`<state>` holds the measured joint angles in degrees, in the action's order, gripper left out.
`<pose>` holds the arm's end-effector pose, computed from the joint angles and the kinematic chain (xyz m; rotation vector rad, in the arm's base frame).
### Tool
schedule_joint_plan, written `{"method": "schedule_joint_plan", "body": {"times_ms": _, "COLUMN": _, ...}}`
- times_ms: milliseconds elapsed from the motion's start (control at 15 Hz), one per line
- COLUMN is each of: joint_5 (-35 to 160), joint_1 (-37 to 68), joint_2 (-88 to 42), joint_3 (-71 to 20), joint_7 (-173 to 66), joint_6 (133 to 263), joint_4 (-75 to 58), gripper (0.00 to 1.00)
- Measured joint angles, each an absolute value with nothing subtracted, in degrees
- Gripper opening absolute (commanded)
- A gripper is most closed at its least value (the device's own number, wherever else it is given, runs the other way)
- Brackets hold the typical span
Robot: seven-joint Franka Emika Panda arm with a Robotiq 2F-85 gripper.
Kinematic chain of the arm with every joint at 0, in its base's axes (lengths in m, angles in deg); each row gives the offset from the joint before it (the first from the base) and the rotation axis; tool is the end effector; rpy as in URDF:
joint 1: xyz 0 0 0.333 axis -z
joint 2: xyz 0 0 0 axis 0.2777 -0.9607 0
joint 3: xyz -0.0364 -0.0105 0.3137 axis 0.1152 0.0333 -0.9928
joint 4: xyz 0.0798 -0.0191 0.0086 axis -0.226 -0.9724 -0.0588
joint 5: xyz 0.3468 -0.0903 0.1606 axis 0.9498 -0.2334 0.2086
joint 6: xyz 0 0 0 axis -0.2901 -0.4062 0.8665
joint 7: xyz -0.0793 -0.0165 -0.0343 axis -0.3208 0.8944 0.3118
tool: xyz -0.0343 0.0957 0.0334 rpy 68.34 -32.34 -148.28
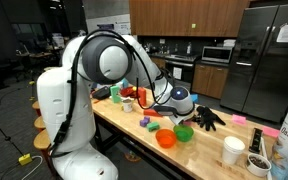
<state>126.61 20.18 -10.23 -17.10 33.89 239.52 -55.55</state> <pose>0.4580 -0.2075 0.3230 -0.2628 2.5272 -0.2436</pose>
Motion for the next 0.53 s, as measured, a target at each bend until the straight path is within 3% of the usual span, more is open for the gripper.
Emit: {"method": "schedule_joint_plan", "body": {"times_ms": 533, "joint_5": 127.12, "joint_1": 19.16, "joint_2": -9.05, "joint_3": -19.28, "joint_7": 34.01, "joint_6": 241.28, "joint_4": -55.37, "gripper": 1.0}}
